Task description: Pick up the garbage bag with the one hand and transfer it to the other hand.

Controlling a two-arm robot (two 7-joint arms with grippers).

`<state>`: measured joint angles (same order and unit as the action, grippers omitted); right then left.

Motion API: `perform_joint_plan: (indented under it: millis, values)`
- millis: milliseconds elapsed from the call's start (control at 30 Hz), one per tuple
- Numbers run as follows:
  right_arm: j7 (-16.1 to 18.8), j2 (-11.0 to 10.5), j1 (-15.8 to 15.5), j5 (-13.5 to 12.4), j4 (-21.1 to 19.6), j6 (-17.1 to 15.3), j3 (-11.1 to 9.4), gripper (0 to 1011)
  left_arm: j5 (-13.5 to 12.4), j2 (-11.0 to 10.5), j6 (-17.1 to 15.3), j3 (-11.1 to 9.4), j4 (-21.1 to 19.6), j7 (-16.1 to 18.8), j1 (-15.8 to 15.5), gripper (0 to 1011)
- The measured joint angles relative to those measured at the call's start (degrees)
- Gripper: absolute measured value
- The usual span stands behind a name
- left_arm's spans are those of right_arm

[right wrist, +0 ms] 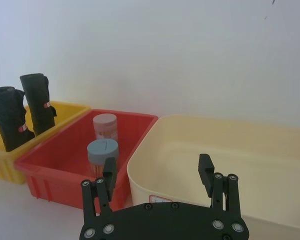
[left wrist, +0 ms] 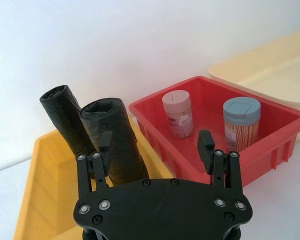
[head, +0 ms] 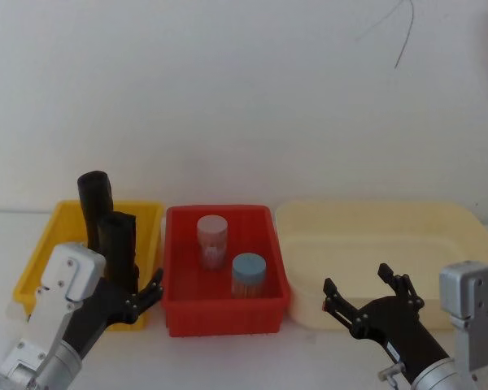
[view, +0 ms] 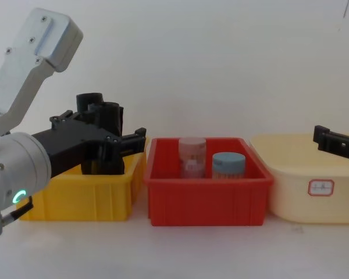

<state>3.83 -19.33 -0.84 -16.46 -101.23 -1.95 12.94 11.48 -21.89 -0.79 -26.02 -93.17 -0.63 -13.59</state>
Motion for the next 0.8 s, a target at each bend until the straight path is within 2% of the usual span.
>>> perform_joint_plan:
  millis: [800]
  values:
    - [0.00,0.00,0.01,0.00,0.00,0.00,0.00,1001,-0.05,0.00,0.00,0.08,-0.11,0.01,0.03,1001]
